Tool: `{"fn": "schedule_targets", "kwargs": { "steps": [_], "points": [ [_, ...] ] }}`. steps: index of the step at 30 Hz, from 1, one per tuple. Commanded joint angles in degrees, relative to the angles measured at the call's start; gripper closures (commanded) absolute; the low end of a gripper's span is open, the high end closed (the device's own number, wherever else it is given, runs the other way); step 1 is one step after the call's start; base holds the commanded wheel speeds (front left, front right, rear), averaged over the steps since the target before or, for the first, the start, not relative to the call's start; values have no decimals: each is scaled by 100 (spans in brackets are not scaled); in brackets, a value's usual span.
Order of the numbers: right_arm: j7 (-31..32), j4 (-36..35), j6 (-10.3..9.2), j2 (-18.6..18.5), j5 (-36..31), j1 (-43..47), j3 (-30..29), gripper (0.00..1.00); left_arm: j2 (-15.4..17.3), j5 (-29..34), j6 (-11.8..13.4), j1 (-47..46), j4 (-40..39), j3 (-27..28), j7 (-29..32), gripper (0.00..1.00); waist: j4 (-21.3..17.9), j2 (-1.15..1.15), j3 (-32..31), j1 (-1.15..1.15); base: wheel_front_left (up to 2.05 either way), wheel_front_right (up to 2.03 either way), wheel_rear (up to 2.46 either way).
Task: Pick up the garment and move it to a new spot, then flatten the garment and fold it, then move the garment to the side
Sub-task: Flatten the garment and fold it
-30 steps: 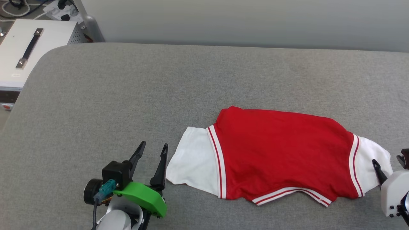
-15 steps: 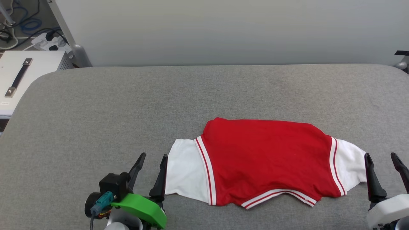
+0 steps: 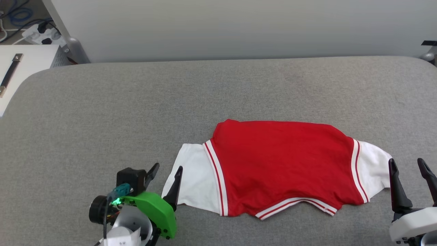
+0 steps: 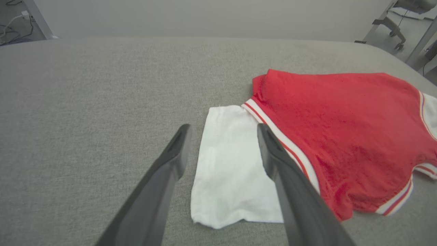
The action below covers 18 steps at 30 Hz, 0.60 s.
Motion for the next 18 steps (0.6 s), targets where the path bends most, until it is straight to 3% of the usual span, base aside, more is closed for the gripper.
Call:
{"fn": "schedule_targets", "kwargs": {
  "steps": [1,6,8,14,18],
  "points": [
    [37,-58,-3,-8,-63,-93,26,0,106,3,130,-109,-54,-11,440,0,-70,0,143,0,0,0,0],
    [111,-160,-3,-5,-66,-162,71,0,316,105,610,-95,-399,-102,2269,0,-189,0,392,0,0,0,0],
    [115,-179,-3,4,-76,-184,78,0,322,63,781,-71,-561,-69,2735,0,-231,0,488,0,0,0,0],
    [117,-159,-3,21,-95,-272,127,0,417,87,951,-36,-777,-139,3459,0,-339,0,736,0,0,0,0],
    [96,-130,-3,7,-91,-329,148,0,491,196,1099,-54,-694,-125,3581,0,-385,0,838,0,0,0,0]
  ]
}}
